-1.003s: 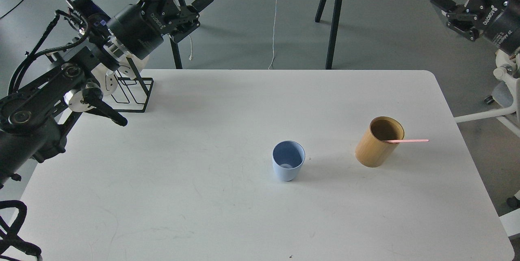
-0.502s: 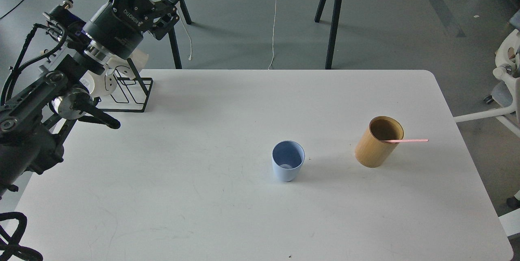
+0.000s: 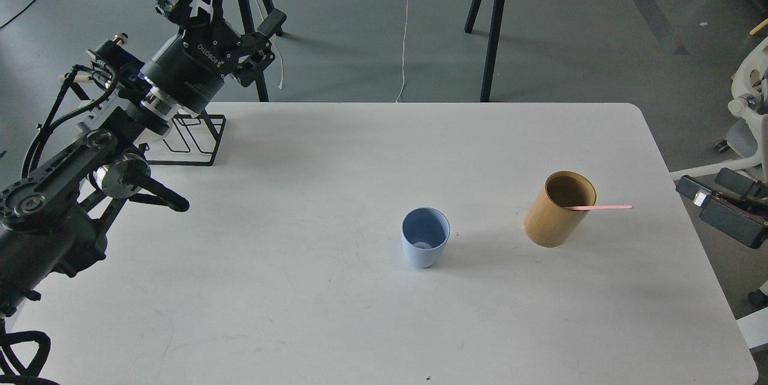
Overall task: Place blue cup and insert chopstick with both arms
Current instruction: 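Reach the right gripper to the pink chopstick in the tan cup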
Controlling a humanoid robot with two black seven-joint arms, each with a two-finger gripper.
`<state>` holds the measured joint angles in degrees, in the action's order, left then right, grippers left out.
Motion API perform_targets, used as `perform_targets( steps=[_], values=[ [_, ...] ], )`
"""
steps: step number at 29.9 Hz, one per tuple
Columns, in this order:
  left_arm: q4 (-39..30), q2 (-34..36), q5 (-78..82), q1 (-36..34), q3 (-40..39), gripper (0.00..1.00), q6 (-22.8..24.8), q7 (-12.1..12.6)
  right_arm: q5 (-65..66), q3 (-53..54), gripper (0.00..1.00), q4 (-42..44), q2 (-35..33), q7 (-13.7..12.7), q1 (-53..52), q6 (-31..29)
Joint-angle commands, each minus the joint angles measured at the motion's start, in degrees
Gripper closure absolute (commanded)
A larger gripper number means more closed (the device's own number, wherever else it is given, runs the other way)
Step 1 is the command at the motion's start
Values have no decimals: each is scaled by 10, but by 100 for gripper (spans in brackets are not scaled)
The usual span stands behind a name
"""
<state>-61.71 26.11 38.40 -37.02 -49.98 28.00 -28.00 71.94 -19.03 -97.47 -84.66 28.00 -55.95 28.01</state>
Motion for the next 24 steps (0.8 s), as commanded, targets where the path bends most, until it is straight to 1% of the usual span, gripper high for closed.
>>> perform_targets(
  steps=[1,7,10,12,16,22,24],
  values=[
    [1,-1,0,0,1,5,0,0,-4,-3,13,6,33,0,17,0],
    [3,0,0,0,1,4,0,0,-9,-1,13,39,88,0,37,0],
    [4,-1,1,1,1,4,0,0,-9,-2,17,57,99,0,37,0],
    [5,-1,1,1,1,4,0,0,-10,-2,21,65,109,0,37,0],
    [5,-4,2,4,1,4,0,0,-14,0,22,73,132,0,38,0],
    [11,-5,3,6,1,4,0,0,-31,2,30,94,167,0,43,0],
    [15,-5,3,6,1,4,0,0,-34,1,31,100,176,0,44,0]
  ],
)
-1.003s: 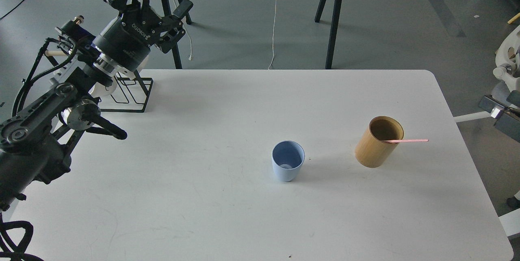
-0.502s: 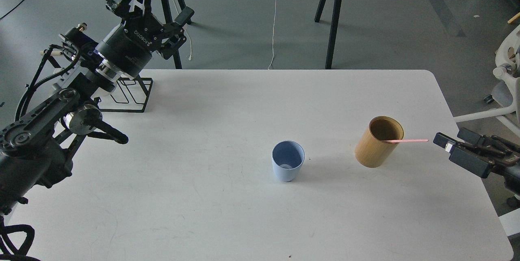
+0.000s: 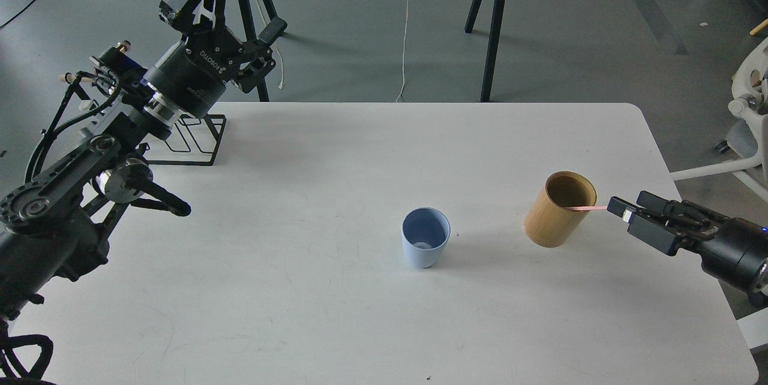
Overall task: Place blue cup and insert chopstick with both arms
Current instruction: 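Reach the right gripper to the pink chopstick in the tan cup, then grasp the pink chopstick with the right gripper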
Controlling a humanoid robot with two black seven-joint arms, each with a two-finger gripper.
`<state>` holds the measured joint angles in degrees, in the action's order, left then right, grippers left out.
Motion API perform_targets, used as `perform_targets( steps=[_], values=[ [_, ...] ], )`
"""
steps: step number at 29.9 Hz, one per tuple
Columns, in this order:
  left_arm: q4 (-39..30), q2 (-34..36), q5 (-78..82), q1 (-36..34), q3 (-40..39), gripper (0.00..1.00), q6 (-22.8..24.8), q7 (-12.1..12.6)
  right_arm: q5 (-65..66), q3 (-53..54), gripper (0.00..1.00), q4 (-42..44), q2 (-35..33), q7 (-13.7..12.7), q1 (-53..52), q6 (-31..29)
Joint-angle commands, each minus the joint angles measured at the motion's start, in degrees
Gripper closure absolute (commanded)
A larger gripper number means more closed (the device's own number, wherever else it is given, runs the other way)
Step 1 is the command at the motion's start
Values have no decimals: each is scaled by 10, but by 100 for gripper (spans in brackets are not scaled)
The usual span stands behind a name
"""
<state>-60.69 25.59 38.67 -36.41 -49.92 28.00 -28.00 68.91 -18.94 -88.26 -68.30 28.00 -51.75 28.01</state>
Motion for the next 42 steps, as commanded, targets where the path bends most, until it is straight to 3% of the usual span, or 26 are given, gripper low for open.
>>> perform_targets(
  steps=[1,13,42],
  values=[
    [7,0,0,0,0,4,0,0,-4,0,31,15,18,0,2,0],
    [25,-11,1,5,1,3,0,0,-5,3,31,51,62,0,13,0],
    [34,-11,1,6,1,3,0,0,-28,5,71,62,63,0,24,0]
  ],
)
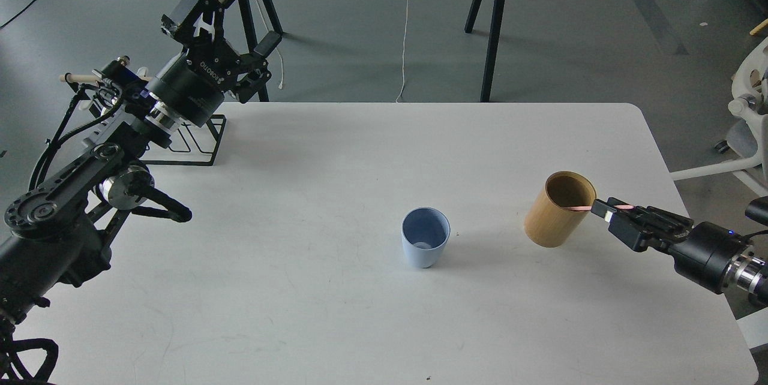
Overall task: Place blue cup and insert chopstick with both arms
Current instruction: 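Grasp the pink chopstick with the right gripper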
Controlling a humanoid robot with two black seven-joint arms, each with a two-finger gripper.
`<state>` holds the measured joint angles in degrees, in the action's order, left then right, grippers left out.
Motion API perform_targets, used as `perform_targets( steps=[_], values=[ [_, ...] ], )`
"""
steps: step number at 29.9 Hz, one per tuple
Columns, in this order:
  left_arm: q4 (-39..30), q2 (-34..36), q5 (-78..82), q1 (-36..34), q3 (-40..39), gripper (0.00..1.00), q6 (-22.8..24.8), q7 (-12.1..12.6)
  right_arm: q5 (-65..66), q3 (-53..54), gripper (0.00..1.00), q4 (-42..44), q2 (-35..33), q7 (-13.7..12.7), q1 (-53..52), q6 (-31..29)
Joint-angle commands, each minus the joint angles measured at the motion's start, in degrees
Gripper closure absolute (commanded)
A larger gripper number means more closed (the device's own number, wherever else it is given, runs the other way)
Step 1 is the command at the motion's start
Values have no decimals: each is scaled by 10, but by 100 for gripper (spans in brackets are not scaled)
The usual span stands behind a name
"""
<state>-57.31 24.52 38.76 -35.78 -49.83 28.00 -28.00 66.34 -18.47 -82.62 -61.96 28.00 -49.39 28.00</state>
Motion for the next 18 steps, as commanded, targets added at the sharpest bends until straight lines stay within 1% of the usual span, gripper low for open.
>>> perform_targets(
  steps=[1,3,5,9,14,18],
  values=[
    [0,0,0,0,0,3,0,0,-2,0,72,6,0,0,0,0],
    [2,0,0,0,0,3,0,0,-2,1,74,6,0,0,0,0],
    [5,0,0,0,0,3,0,0,-2,2,79,6,0,0,0,0],
    [6,0,0,0,8,3,0,0,-3,7,80,10,0,0,0,0],
    [6,-1,0,1,8,3,0,0,-4,12,84,10,0,0,0,0],
    [9,-1,0,1,8,3,0,0,-19,12,84,10,0,0,0,0]
  ],
)
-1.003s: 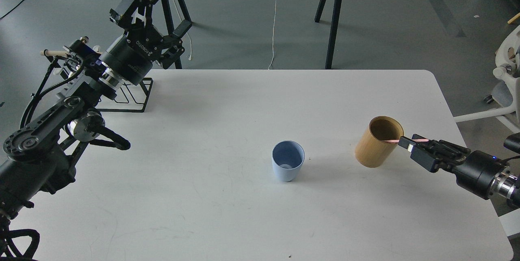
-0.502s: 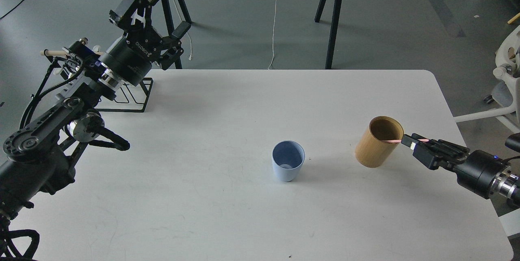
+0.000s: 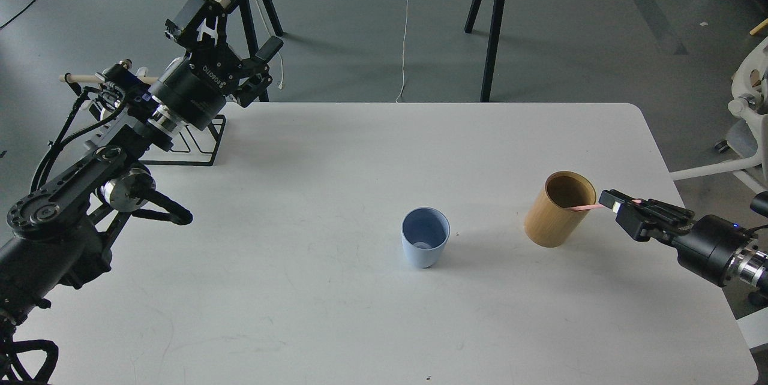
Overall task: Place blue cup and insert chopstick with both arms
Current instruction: 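Grasp the pink chopstick with the right gripper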
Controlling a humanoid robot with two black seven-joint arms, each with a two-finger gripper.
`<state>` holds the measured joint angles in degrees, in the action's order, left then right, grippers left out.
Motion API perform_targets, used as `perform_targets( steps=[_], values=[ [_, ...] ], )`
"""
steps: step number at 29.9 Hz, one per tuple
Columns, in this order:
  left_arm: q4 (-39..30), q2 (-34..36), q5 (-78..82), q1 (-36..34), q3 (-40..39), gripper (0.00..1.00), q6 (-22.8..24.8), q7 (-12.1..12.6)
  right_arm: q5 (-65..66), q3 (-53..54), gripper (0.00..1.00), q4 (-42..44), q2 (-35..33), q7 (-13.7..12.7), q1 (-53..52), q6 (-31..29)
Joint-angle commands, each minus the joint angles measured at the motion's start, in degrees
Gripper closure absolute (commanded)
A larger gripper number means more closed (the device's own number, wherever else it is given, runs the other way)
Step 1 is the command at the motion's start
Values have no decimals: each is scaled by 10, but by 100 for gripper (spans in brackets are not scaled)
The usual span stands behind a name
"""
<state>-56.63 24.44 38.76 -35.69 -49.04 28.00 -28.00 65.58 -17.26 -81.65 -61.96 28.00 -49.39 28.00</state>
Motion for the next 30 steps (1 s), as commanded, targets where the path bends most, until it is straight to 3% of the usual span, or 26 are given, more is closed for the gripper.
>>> perform_targets(
  steps=[1,30],
  values=[
    [5,0,0,0,0,3,0,0,-13,0,84,0,0,0,0,0],
    [16,-9,0,0,1,2,0,0,-33,28,97,4,-3,0,-1,0]
  ],
)
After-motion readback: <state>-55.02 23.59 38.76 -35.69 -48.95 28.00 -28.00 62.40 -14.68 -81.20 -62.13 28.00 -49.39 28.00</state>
